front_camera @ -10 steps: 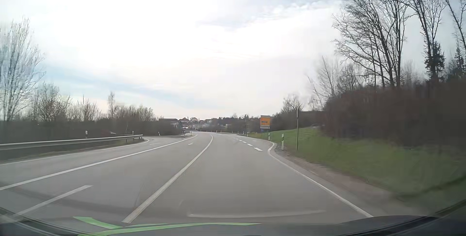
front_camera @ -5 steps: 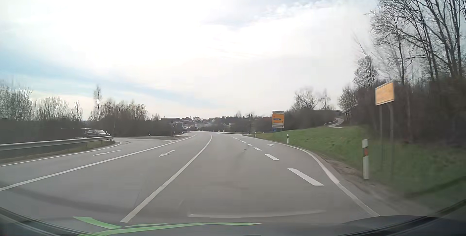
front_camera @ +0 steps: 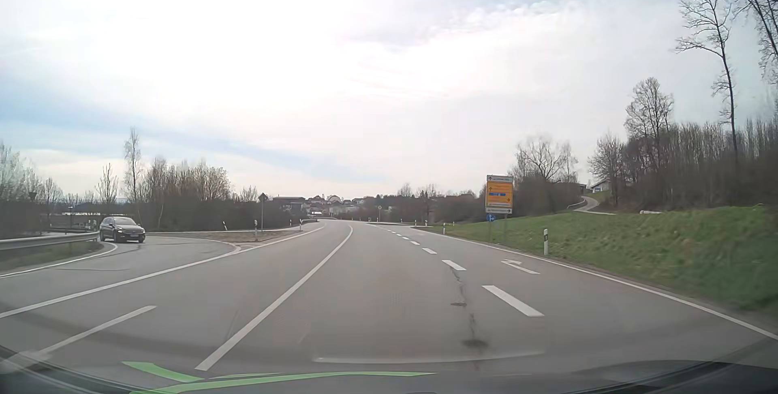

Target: Follow the waypoints while adhering to traffic rules and regulations

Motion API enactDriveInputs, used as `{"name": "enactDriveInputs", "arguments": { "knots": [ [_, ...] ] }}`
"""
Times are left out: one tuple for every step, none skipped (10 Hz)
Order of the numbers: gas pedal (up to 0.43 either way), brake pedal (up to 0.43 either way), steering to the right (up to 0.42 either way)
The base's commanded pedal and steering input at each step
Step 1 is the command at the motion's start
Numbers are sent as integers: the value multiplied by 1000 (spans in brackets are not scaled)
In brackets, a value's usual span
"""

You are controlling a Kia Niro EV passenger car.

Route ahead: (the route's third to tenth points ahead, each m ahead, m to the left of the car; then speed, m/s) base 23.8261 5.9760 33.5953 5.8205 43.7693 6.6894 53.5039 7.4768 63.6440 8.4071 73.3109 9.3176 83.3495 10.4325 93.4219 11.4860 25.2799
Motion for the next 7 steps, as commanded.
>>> {"name": "enactDriveInputs", "arguments": {
  "knots": [
    [169,0,-5],
    [169,0,-5],
    [169,0,-6],
    [169,0,-7],
    [169,0,-8],
    [169,0,-8],
    [169,0,-8]
  ]
}}
